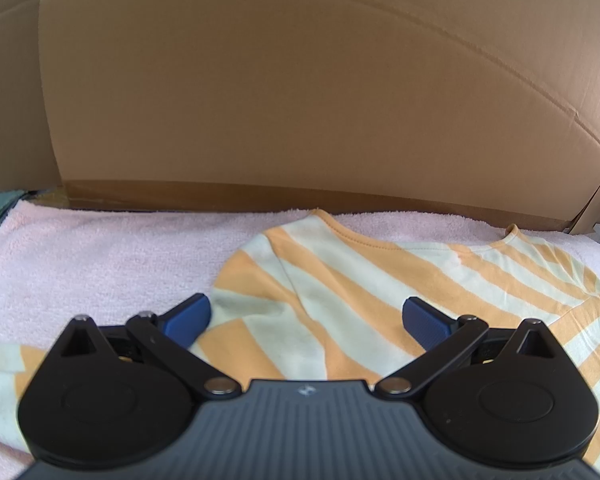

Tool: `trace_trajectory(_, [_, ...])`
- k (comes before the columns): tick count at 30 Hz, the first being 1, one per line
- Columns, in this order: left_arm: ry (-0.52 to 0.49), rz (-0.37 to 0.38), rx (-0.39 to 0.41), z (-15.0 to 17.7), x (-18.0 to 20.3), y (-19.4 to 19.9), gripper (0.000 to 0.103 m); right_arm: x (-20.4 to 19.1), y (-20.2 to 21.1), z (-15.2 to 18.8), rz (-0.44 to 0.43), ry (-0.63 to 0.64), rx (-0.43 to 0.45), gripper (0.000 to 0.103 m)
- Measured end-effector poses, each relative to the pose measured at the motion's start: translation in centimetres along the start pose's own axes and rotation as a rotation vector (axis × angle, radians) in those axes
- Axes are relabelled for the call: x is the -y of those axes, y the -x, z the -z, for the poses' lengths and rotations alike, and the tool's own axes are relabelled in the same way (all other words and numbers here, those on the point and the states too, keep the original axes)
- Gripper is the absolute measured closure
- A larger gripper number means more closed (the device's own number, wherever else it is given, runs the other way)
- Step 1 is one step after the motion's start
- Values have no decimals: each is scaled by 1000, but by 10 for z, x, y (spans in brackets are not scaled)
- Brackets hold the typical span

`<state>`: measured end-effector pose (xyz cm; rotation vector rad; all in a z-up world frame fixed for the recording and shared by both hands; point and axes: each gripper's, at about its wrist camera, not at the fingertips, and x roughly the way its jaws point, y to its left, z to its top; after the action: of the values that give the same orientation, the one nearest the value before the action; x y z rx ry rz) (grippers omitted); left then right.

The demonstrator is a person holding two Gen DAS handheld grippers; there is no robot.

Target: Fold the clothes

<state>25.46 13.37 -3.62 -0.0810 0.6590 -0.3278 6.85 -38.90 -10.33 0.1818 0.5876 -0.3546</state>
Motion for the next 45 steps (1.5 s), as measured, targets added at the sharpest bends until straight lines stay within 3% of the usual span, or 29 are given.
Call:
trace_trajectory(3, [1, 1, 0, 0, -1, 0, 1, -9, -13, -22, 73, 83, 23, 86])
trace_trajectory(5, [1, 2, 0, 0, -1, -1, 1, -14, -9, -39, 199, 139, 140, 86])
trace_trajectory(6, [1, 2, 0, 0, -1, -1, 1, -19, -2, -45, 288, 182, 242, 86])
trace_trajectory(7, [1, 2, 0, 0, -1, -1, 1, -22, 3, -50, 363, 213, 324, 81])
trace_trajectory(8, [1, 2, 0, 0, 0, -1, 1, -21, 5, -53, 392, 209, 341, 74])
trace_trajectory(9, [0, 1, 0, 0, 0, -1, 1, -19, 4, -54, 410, 207, 337, 56])
trace_trajectory(10, [0, 1, 0, 0, 0, -1, 1, -15, -2, -51, 392, 211, 264, 47])
trace_trajectory(12, [-1, 0, -1, 0, 0, -1, 1, -8, -12, -43, 362, 220, 130, 47])
trace_trajectory(13, [-1, -1, -1, 0, 0, -1, 1, -7, -11, -33, 371, 229, 103, 47])
trace_trajectory(17, [-4, -3, -2, 0, 0, 0, 1, -6, 5, 2, 428, 211, 76, 47])
trace_trajectory(19, [-6, -4, -2, 0, 0, 1, 1, -7, 18, 8, 332, 120, 103, 46])
trace_trajectory(25, [-4, -1, -1, 0, -2, 3, 1, -48, 3, -18, -226, -173, 32, 49])
trace_trajectory(29, [-2, 1, -1, 0, -3, 3, 1, -92, -35, -36, -433, -250, -62, 53])
trace_trajectory(32, [-3, -1, -2, 0, -2, 3, 1, -108, -60, -34, -430, -275, -187, 55])
trace_trajectory(34, [-6, -4, -3, -1, -2, 3, 1, -105, -57, -31, -427, -265, -178, 58])
trace_trajectory(36, [-13, -9, -7, -1, -1, 2, 1, -101, -53, -32, -366, -231, -186, 73])
trace_trajectory(37, [-17, -12, -9, -2, 0, 1, 1, -101, -50, -34, -326, -212, -189, 74])
trace_trajectory(40, [-20, -14, -10, -2, 1, 1, 1, -114, -37, -42, -249, -96, -120, 70])
trace_trajectory(42, [-20, -13, -10, -2, 0, 1, 1, -132, -37, -47, -275, 0, -33, 69])
trace_trajectory(45, [-18, -10, -9, -1, 0, 1, 1, -163, -62, -53, -296, 100, 6, 59])
